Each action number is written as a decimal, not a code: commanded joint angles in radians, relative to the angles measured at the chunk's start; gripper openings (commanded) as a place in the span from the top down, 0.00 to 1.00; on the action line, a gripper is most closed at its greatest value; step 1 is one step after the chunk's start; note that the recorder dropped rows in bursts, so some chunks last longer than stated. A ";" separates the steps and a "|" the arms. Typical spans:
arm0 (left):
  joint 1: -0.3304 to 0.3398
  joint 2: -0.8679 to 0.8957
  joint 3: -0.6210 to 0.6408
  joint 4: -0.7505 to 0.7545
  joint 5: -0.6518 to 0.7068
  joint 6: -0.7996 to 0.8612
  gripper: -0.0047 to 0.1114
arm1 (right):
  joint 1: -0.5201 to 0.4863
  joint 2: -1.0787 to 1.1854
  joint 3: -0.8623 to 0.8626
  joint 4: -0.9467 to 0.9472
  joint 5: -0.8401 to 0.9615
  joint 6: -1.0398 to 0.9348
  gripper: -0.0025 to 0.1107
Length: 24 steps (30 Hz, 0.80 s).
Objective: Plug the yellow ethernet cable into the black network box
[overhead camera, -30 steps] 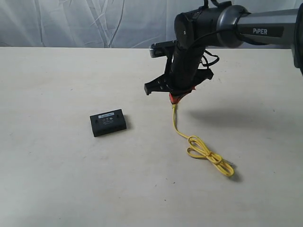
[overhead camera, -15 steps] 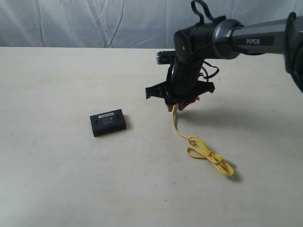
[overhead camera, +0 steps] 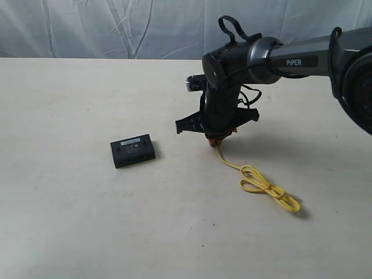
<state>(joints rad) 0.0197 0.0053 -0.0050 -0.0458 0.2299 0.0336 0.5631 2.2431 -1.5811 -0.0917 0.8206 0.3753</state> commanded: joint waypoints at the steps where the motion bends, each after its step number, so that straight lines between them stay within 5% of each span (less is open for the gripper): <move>1: -0.002 -0.005 0.005 0.007 0.001 -0.005 0.96 | -0.003 -0.042 0.003 0.008 0.041 -0.098 0.98; 8: -0.002 -0.005 0.005 0.007 0.001 -0.005 0.96 | -0.003 -0.112 0.003 0.092 0.121 -0.355 0.98; 24: -0.002 -0.005 0.005 0.007 0.001 -0.005 0.96 | 0.093 -0.134 0.005 0.102 0.075 -0.402 0.98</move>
<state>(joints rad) 0.0197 0.0053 -0.0050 -0.0458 0.2299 0.0336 0.6222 2.1204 -1.5789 0.0099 0.9142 -0.0111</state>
